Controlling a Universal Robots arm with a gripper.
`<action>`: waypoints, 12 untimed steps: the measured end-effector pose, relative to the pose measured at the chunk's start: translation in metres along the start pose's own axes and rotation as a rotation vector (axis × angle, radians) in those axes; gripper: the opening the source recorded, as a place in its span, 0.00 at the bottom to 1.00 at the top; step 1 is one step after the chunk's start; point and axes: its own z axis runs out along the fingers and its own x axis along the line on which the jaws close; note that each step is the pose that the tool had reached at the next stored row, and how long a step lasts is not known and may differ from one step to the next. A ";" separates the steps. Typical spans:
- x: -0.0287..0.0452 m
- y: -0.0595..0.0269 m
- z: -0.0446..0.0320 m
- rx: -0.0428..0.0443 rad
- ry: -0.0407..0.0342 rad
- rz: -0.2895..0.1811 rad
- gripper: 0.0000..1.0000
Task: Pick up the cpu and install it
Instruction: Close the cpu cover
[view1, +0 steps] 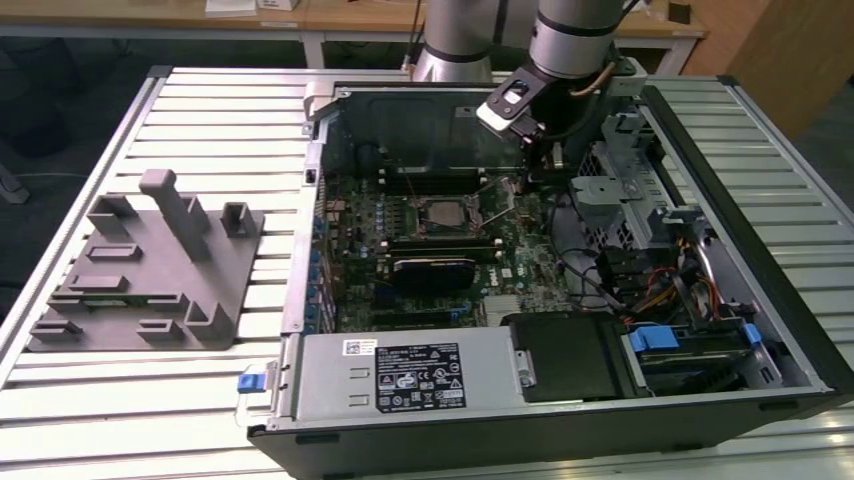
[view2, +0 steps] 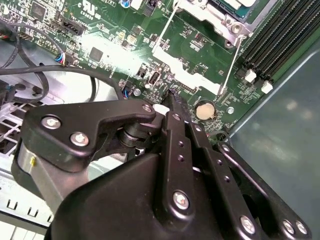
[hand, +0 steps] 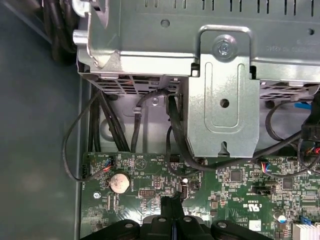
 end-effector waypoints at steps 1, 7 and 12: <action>0.0000 0.0000 0.0000 0.0000 -0.0001 0.000 0.11; 0.0001 -0.0054 0.0001 -0.0006 0.0001 0.000 0.11; 0.0003 -0.0180 -0.0002 -0.0029 0.0001 0.000 0.11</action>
